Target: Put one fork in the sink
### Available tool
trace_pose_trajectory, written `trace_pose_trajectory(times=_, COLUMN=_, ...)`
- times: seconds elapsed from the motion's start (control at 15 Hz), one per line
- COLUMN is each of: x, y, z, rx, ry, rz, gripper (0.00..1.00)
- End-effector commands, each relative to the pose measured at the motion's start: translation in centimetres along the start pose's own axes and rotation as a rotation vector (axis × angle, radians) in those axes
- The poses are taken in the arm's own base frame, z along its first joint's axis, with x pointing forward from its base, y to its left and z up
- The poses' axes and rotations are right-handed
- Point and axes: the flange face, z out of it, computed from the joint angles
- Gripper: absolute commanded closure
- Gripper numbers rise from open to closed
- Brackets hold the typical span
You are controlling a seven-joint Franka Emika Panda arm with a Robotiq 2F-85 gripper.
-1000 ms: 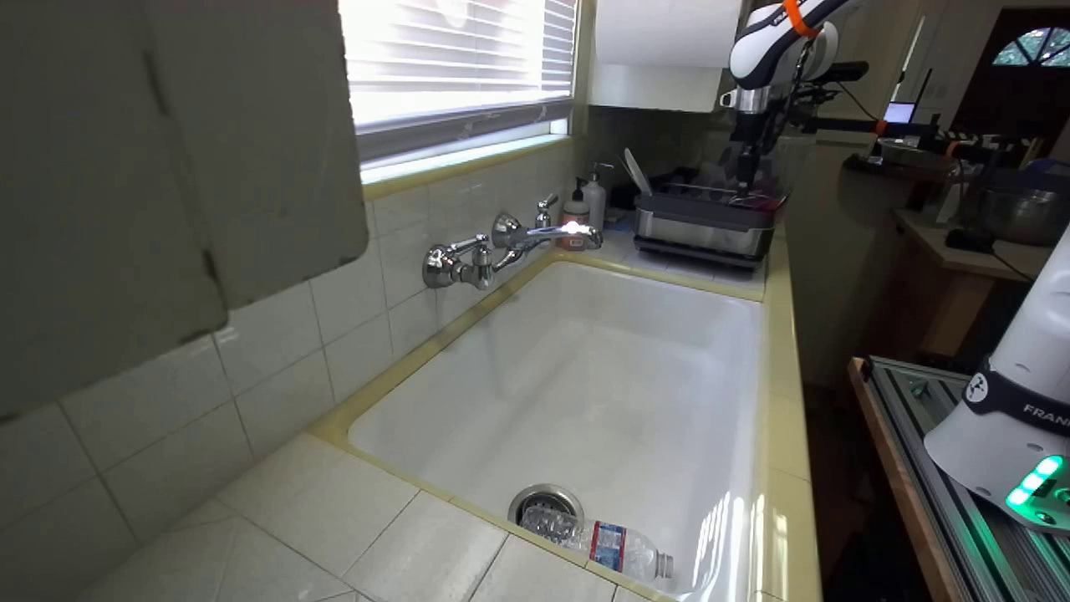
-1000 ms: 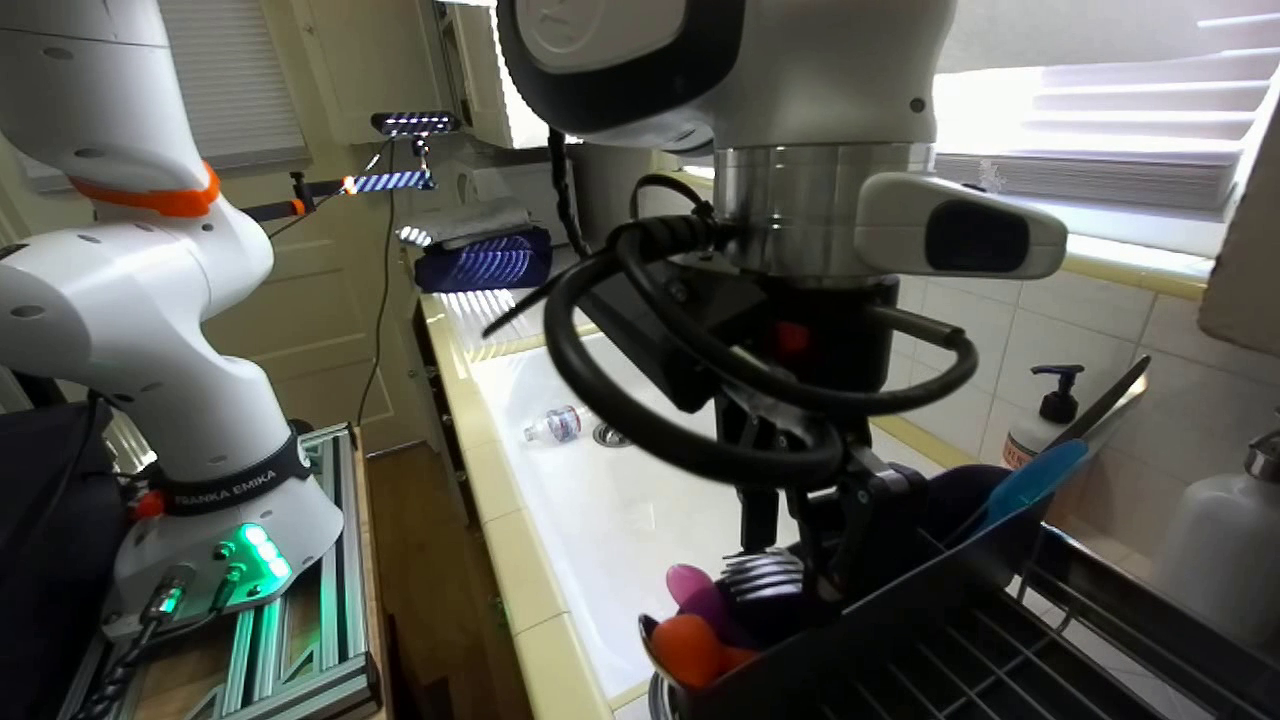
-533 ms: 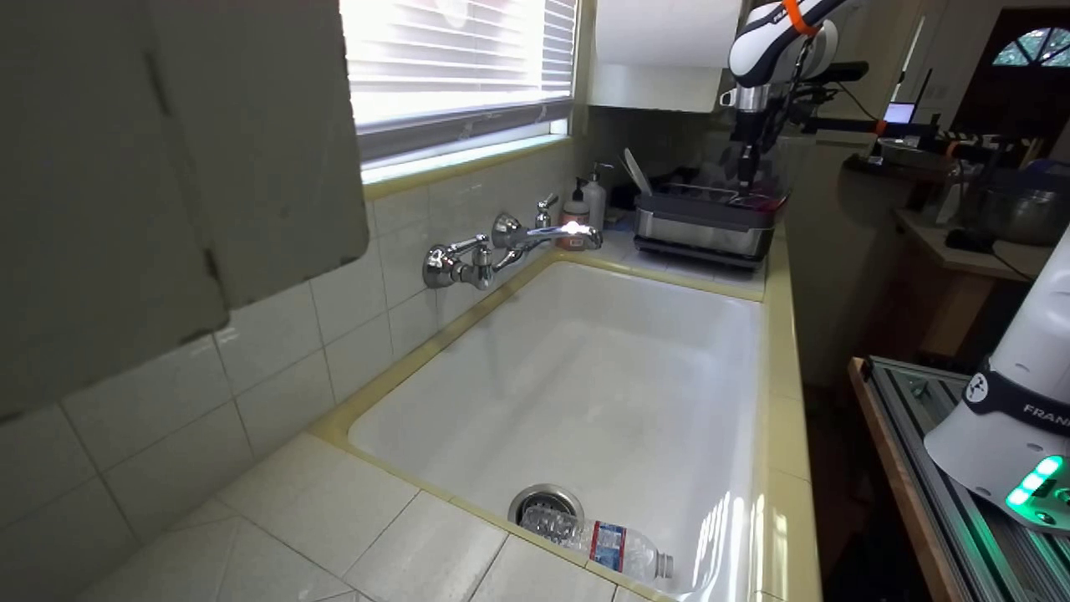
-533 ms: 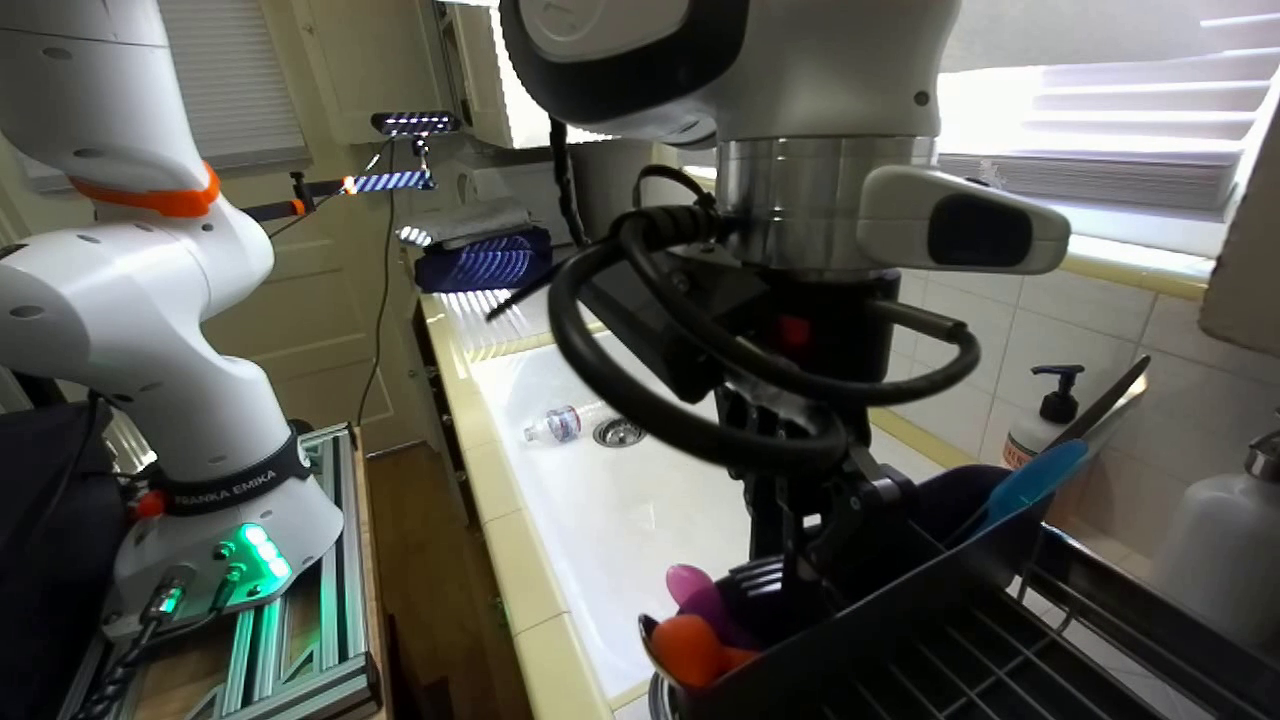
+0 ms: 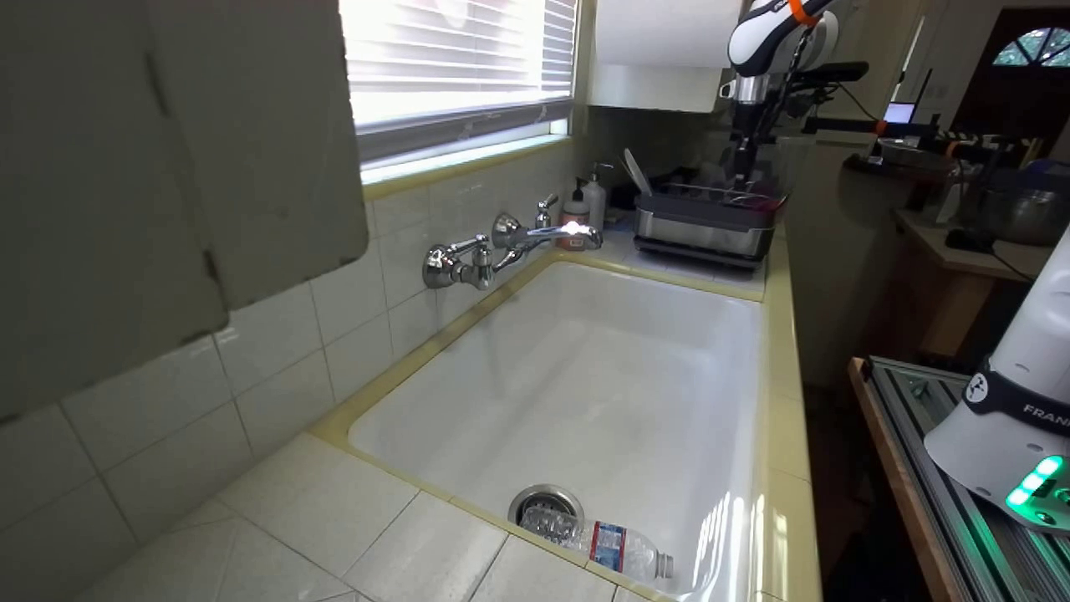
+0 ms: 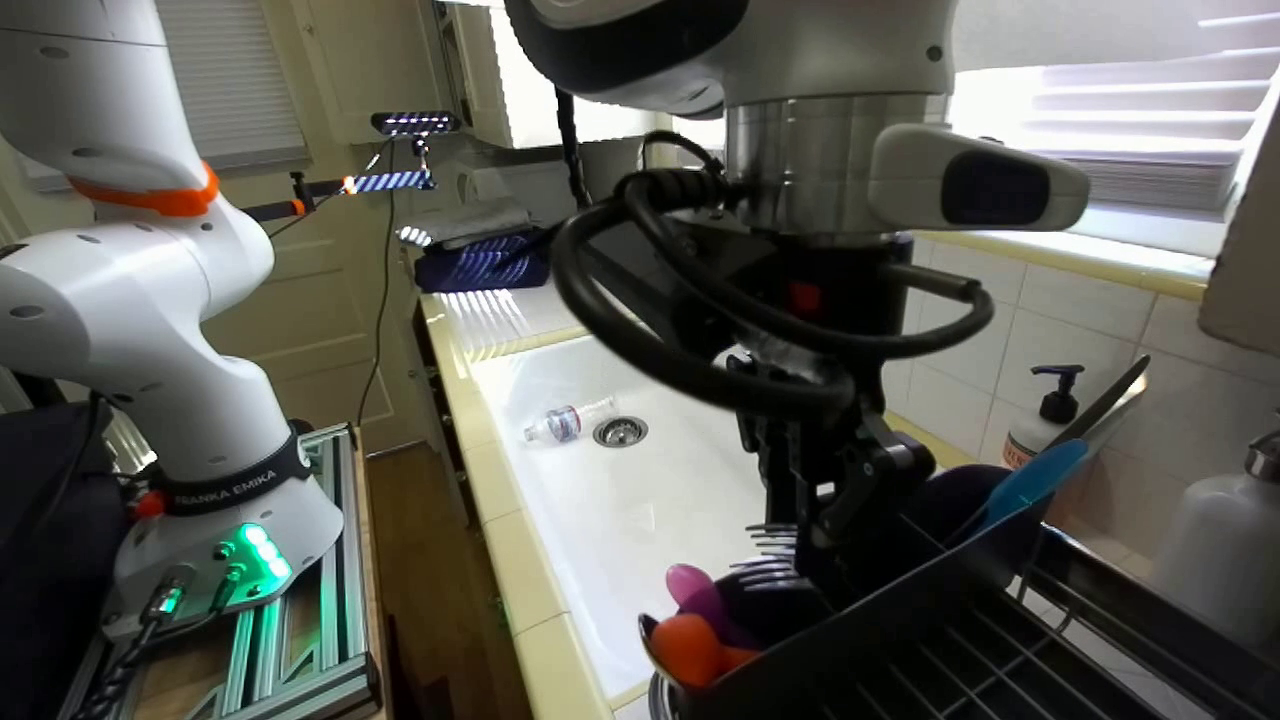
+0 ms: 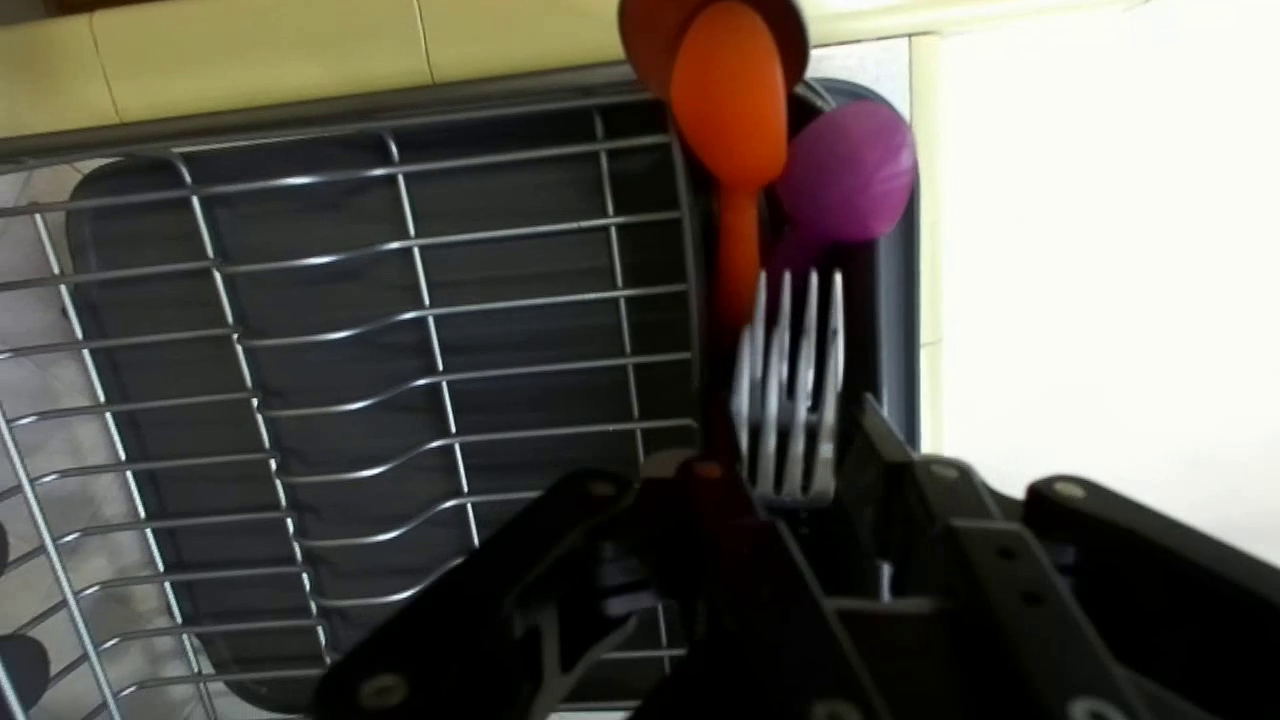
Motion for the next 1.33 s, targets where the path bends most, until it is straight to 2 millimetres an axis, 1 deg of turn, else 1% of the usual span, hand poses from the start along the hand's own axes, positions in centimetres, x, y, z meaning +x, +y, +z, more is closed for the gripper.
trace_pose_trajectory(times=0.0, x=-0.4, y=0.4, z=-2.8, rx=0.010, ry=0.035, rz=0.024, gripper=0.93)
trace_pose_trajectory(times=0.2, x=-0.2, y=0.4, z=-4.0, rx=-0.007, ry=0.037, rz=0.027, gripper=0.93)
trace_pose_trajectory(times=0.67, x=0.3, y=-0.2, z=-5.7, rx=-0.008, ry=0.043, rz=0.018, gripper=0.93)
trace_pose_trajectory(times=0.93, x=0.7, y=-0.4, z=-7.5, rx=-0.020, ry=0.063, rz=0.043, gripper=0.93)
trace_pose_trajectory(times=1.13, x=1.1, y=-0.4, z=-7.7, rx=-0.041, ry=0.069, rz=0.062, gripper=0.93)
trace_pose_trajectory(times=1.27, x=1.0, y=-0.3, z=-7.1, rx=-0.045, ry=0.061, rz=0.122, gripper=0.44)
